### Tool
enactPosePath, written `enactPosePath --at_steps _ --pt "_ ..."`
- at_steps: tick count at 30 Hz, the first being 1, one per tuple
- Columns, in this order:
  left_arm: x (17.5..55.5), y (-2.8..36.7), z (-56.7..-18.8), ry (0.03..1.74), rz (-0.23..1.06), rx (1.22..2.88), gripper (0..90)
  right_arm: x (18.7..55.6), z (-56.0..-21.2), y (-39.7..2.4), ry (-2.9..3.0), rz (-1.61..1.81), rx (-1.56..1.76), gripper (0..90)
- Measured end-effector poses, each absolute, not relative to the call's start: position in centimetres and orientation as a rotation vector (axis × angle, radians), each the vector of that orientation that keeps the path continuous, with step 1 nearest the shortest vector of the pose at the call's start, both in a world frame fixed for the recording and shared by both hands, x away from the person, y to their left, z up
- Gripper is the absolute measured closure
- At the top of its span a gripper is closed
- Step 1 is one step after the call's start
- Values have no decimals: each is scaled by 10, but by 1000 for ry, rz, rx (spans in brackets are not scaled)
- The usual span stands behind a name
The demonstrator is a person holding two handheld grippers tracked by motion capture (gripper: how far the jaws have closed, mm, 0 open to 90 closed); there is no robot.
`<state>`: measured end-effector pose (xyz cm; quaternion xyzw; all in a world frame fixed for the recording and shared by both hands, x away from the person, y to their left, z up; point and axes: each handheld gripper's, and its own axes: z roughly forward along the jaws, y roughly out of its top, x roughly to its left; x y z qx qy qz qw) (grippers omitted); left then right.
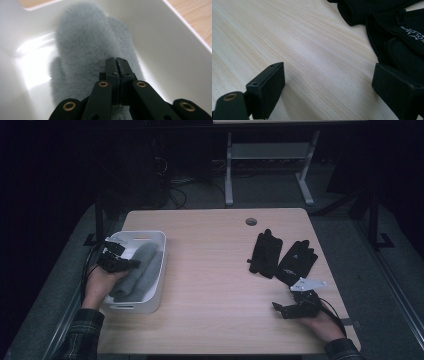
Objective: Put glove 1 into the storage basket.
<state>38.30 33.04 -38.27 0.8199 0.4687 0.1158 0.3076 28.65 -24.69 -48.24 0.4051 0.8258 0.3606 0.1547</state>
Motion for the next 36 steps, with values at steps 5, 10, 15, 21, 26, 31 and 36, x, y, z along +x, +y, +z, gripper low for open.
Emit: enactPosePath --at_steps 5,10,15,21,26,31,36 --pt "376 332 -368 1204 329 2147 889 286 -482 -247 2367 1033 1162 110" --pt "371 325 -367 1168 297 2166 888 286 -482 -247 2367 1033 1162 110" --pt "372 318 -385 1172 186 2157 869 286 -482 -247 2366 1033 1161 110" --pt "374 306 -399 1150 111 2167 713 286 -482 -247 2366 1033 1162 110" --pt "371 301 -387 1098 155 2111 511 287 -482 -247 2366 1033 1160 110" --pt "366 291 -368 1040 191 2046 352 287 -482 -247 2364 1033 1156 106" --pt "360 269 -357 975 212 2040 253 287 -482 -246 2362 1027 1165 99"
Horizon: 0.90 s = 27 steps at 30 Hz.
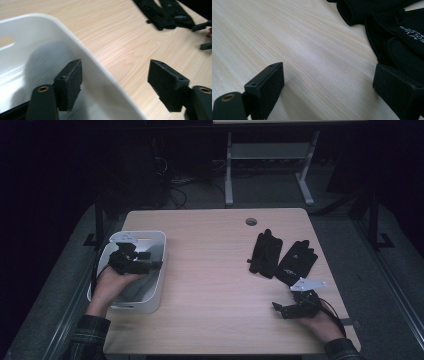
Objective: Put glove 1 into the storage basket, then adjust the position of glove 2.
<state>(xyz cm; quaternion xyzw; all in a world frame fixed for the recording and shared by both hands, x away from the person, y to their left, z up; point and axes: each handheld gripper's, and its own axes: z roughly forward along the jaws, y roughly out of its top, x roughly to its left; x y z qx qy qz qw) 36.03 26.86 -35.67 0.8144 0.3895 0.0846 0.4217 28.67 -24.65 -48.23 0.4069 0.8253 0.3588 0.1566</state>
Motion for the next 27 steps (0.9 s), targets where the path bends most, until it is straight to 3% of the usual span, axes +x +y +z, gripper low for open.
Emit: enactPosePath --at_steps 6,10,14,25,27 --pt "354 236 -352 901 209 2056 213 287 -482 -247 2364 1027 1163 101" --pt "349 216 -353 865 201 2057 205 287 -478 -247 2379 1004 1189 171" --pt "344 196 -357 843 187 2048 205 288 -469 -247 2381 1012 1172 415" --pt "327 146 -383 754 160 2132 205 310 -452 -256 2312 1027 1207 895" --pt "323 137 -392 735 168 2155 202 316 -451 -261 2295 1019 1217 900"
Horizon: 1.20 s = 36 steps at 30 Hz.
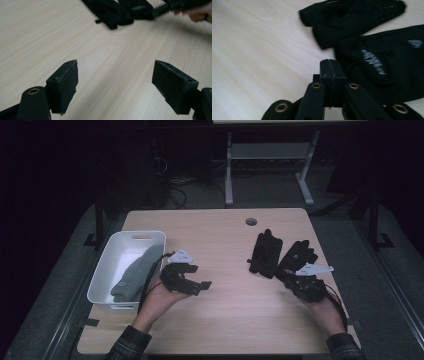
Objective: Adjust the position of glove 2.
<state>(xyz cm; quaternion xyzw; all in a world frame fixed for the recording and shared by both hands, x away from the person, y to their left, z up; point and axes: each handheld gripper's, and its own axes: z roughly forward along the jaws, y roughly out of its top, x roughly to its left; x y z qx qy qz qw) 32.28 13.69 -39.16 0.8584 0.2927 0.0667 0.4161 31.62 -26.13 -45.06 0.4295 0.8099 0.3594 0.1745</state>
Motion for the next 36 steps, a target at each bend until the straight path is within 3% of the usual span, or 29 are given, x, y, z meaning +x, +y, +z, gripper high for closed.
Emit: enactPosePath --at_steps 12,19,27,30,36 --pt "302 124 -445 669 183 2279 150 358 -458 -290 2248 989 1313 900" --pt "297 130 -462 667 200 2309 143 364 -459 -290 2250 992 1307 896" --pt "297 128 -470 644 247 2354 143 368 -453 -263 2291 1034 1256 811" --pt "298 129 -470 644 242 2352 139 373 -449 -248 2311 1063 1217 900" --pt "298 131 -471 634 242 2338 131 393 -454 -220 2352 1066 1191 900"
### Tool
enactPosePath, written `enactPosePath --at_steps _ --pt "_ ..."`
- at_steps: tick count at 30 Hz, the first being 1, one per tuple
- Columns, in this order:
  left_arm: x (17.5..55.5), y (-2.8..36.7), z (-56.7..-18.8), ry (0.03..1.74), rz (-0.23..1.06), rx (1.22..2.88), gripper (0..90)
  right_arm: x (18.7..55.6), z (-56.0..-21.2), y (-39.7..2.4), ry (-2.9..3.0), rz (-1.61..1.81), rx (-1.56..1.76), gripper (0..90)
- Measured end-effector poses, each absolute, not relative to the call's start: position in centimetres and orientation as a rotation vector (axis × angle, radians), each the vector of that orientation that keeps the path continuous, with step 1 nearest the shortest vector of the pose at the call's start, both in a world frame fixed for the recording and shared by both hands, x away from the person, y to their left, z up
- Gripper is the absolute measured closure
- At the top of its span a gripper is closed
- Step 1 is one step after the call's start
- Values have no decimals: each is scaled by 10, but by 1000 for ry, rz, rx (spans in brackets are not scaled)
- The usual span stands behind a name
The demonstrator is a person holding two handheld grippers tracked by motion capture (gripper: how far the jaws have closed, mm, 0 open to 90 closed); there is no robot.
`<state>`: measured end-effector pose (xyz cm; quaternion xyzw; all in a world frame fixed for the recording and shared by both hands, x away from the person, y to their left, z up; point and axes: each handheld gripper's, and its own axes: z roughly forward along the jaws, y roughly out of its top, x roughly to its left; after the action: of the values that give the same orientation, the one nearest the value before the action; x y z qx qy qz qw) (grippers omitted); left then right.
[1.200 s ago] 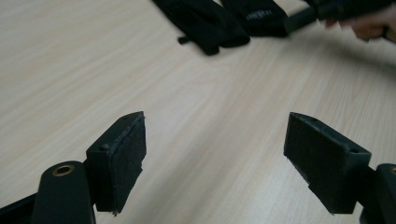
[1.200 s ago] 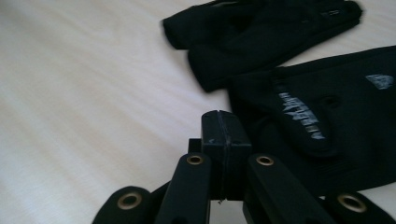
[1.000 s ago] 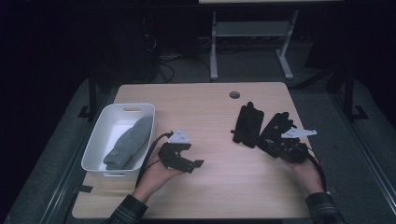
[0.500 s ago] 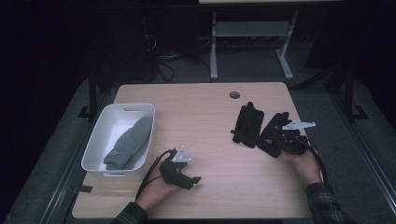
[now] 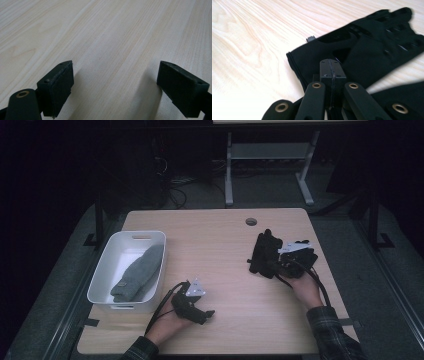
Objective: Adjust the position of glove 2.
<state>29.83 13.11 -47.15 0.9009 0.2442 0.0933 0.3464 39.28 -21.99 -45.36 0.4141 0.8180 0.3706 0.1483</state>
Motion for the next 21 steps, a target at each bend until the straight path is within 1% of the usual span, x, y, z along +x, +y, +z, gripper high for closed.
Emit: enactPosePath --at_steps 5,10,21 --pt "298 132 -472 627 240 2332 131 402 -465 -209 2396 1020 1176 900" --pt "298 133 -473 623 238 2326 130 399 -466 -209 2438 1051 1171 900" --pt "298 133 -473 631 243 2316 130 369 -464 -191 2565 1066 1040 900"
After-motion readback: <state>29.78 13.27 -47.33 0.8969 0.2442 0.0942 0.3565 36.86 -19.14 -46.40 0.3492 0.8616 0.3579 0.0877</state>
